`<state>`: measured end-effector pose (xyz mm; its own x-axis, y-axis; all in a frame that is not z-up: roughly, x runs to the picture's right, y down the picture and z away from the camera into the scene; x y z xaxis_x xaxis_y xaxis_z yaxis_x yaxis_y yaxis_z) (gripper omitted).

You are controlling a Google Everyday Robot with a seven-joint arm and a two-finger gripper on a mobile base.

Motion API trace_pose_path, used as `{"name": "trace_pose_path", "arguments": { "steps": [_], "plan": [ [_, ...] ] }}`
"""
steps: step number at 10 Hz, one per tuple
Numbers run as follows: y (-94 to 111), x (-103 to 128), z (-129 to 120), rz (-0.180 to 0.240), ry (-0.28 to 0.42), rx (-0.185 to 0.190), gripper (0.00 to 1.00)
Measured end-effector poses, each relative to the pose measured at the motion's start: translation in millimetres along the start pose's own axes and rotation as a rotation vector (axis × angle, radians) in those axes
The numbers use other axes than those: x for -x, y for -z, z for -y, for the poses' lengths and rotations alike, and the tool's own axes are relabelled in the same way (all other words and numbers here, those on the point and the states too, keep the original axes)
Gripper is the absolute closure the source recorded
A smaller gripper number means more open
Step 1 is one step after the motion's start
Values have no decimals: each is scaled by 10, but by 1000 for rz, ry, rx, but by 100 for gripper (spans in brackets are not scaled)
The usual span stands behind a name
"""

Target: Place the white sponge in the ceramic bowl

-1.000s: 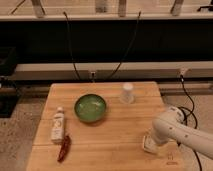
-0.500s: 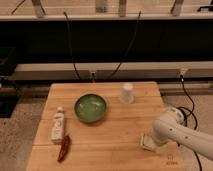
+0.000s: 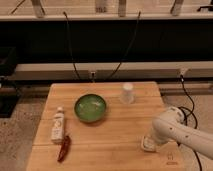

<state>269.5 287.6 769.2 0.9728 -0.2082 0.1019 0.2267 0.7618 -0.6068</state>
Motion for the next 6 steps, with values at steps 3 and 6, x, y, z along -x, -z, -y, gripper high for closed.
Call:
{"name": "trace_pose_path", "arguments": {
  "steps": [3,6],
  "plan": [
    [124,60,121,-8,18,1,100],
    [233,110,278,-27,35,0,100]
  ]
}}
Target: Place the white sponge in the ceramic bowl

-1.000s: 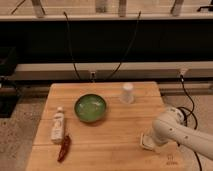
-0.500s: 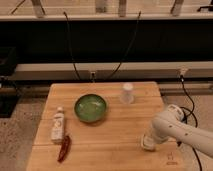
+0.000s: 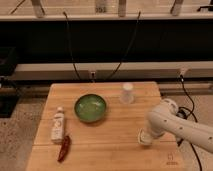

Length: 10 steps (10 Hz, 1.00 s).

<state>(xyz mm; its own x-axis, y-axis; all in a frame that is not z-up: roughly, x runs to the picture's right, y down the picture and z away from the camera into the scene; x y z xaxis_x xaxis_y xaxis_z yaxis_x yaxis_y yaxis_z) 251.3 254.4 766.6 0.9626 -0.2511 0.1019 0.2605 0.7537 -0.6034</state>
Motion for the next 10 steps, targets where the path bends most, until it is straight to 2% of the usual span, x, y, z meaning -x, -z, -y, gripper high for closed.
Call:
{"name": "trace_pose_path", "arguments": {
  "steps": [3,7,10],
  "plan": [
    [120,143,253,-18,29,4,100],
    [222,215,422,-44,52,11,100],
    [334,426,663,-57,79,8,100]
  ]
}}
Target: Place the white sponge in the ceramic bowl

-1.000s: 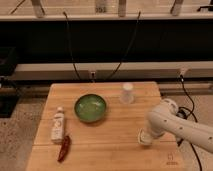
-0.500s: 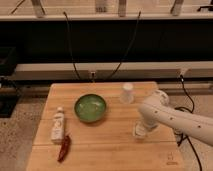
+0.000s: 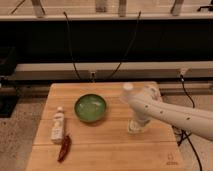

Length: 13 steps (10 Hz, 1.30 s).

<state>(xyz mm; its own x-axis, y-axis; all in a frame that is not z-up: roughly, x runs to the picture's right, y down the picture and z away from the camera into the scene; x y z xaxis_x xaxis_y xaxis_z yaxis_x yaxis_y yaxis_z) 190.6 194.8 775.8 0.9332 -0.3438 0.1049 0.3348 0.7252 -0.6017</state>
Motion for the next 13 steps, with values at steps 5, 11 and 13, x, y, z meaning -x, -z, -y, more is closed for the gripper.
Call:
{"name": "trace_pose_path", "arguments": {
  "steps": [5,11,13],
  "plan": [
    [111,142,266,-20,29,5,100],
    [221,437,693,-46,72,10,100],
    [293,680,936,-62,101,10,100]
  ]
}}
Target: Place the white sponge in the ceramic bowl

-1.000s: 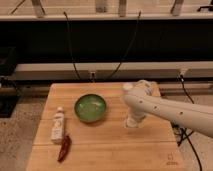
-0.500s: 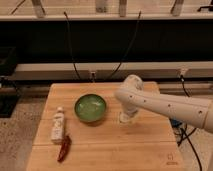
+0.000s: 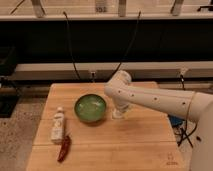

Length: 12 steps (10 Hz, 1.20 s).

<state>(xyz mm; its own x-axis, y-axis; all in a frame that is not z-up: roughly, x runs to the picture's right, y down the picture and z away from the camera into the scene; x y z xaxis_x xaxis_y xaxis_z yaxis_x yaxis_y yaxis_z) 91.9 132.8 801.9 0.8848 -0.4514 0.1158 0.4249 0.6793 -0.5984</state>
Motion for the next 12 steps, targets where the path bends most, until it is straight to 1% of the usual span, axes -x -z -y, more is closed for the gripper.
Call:
{"name": "trace_pose_path", "arguments": {
  "steps": [2,4,6,12],
  "plan": [
    [21,42,98,-12,14,2,100],
    [62,157,256,-22,35,2,100],
    [76,222,363,-29,47,1,100],
    [103,359,582,-51,85,-7,100]
  ]
}}
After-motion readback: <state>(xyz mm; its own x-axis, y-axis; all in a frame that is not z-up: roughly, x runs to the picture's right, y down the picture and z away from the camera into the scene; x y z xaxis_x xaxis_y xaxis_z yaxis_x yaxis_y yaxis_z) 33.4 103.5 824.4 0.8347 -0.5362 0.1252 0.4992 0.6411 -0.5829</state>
